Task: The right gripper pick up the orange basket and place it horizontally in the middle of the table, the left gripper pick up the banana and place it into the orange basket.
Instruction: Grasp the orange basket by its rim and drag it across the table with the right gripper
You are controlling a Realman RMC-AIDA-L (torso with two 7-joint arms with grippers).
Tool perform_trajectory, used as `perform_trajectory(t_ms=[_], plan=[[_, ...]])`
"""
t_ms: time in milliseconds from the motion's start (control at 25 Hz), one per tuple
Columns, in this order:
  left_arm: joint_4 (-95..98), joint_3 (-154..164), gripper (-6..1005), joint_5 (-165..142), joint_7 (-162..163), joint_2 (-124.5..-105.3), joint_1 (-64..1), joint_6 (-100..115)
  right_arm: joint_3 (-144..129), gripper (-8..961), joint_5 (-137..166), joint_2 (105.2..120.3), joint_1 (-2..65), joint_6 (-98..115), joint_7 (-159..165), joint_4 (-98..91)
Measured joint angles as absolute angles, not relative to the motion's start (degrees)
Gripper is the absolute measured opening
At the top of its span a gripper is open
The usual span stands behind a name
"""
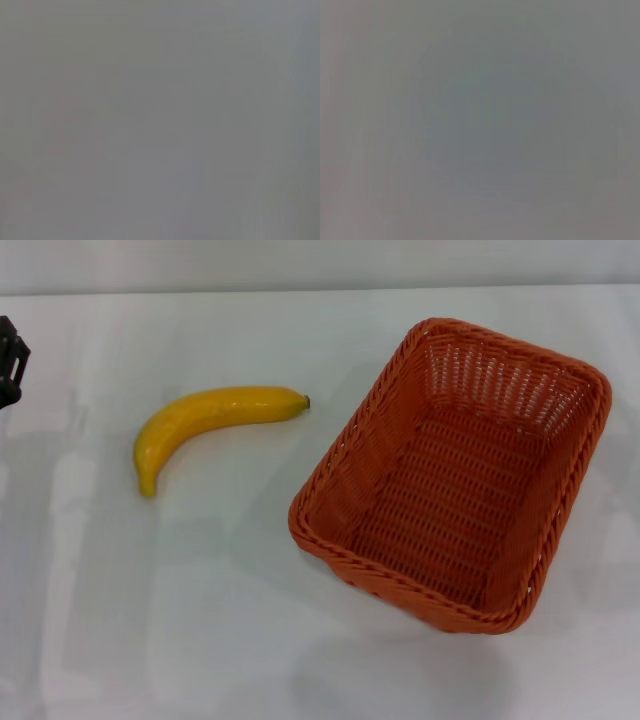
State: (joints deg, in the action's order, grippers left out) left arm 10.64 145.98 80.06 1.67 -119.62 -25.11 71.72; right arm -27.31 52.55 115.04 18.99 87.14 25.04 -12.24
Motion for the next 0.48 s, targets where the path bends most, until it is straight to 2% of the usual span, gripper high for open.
perform_trajectory(t_ms=[480], plan=[[10.6,146.0,832,80.1,1.7,-119.53,-25.2,71.7,-27.3,843,52.6,115.04,18.9,87.3,25.0,-12.1]])
